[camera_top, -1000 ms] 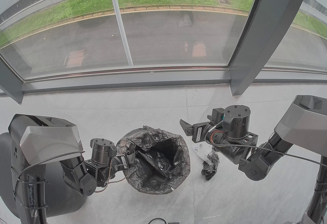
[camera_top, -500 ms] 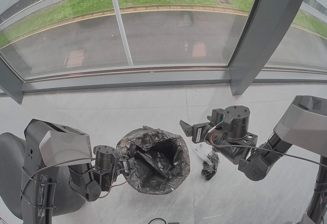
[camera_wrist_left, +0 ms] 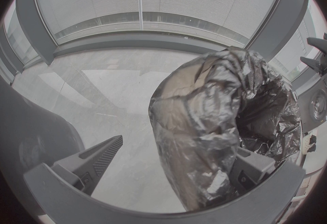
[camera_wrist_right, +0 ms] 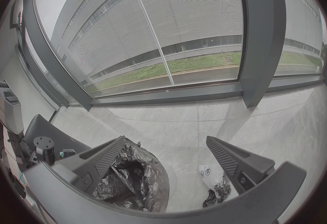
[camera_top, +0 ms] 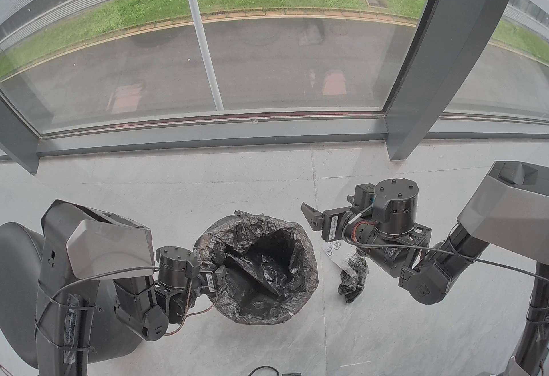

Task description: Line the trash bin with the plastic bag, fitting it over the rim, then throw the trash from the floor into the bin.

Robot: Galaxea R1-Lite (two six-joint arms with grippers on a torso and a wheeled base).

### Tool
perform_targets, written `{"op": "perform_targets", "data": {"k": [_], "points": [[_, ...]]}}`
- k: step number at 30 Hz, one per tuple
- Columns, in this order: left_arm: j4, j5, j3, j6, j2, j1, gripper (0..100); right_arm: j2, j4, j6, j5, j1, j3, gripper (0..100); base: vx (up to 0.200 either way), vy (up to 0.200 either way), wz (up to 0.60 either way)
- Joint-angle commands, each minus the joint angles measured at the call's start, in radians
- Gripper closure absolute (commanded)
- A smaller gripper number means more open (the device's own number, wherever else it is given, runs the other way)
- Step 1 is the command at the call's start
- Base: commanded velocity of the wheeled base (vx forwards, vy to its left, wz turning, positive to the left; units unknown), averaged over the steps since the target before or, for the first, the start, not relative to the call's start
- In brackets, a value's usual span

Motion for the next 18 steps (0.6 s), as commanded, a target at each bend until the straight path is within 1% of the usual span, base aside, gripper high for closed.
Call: {"op": "perform_targets", "data": {"k": [1, 8, 15, 18], "points": [[-0.012, -0.003, 0.019, 0.003, -0.06, -0.006, 0, 0.002, 0.0, 0.0, 0.0, 0.0, 0.0, 0, 0.0, 0.0, 0.0], [-0.015, -0.006, 0.049, -0.011, -0.161, -0.04, 0, 0.007, -0.002, 0.0, 0.0, 0.002, 0.0, 0, 0.0, 0.0, 0.0], [-0.017, -0.009, 0.049, -0.045, -0.167, -0.043, 0, 0.008, -0.002, 0.0, 0.0, 0.003, 0.0, 0, 0.0, 0.0, 0.0], [-0.015, -0.031, 0.049, -0.045, -0.161, -0.041, 0, 0.011, -0.002, 0.0, 0.0, 0.002, 0.0, 0, 0.0, 0.0, 0.0]]}}
